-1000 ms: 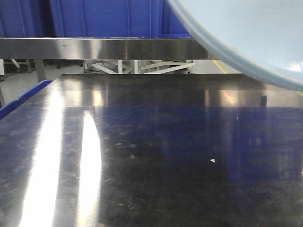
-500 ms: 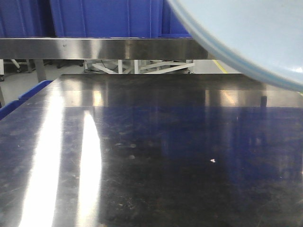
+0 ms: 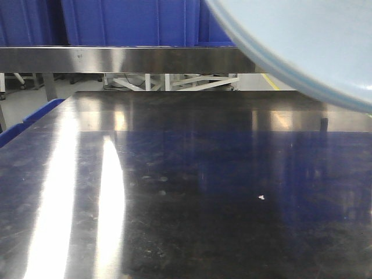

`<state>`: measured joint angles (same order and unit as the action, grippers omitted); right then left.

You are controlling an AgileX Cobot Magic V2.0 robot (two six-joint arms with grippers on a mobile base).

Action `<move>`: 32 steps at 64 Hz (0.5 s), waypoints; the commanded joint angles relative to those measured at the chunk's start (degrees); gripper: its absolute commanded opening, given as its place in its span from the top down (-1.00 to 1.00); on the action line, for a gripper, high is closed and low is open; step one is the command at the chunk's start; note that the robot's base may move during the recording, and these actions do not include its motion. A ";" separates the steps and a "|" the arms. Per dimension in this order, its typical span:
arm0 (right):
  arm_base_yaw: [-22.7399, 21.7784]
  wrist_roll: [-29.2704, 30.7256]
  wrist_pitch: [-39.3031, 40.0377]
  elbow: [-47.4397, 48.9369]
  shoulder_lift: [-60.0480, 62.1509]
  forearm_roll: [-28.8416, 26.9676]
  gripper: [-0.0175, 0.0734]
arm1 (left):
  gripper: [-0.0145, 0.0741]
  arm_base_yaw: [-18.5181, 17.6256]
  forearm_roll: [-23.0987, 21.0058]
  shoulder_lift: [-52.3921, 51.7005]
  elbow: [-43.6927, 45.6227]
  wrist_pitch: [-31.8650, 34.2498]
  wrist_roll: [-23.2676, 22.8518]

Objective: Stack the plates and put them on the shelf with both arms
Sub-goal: 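Drive the base to the blue-bin shelving holding the plates in the right gripper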

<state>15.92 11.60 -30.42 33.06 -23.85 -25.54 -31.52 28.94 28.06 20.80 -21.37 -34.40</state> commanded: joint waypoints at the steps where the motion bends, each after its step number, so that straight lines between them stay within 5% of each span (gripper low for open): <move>1: 0.03 0.28 5.73 1.72 -0.16 -1.74 0.51 | 0.48 -0.18 0.76 0.00 1.76 4.02 -0.61; 32: 0.03 0.28 5.55 1.72 -0.22 -1.74 0.51 | 0.48 -0.18 0.76 0.00 1.76 4.02 -0.61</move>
<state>15.92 11.66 -30.42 32.92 -23.85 -25.54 -31.52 28.94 28.06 20.80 -21.32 -34.40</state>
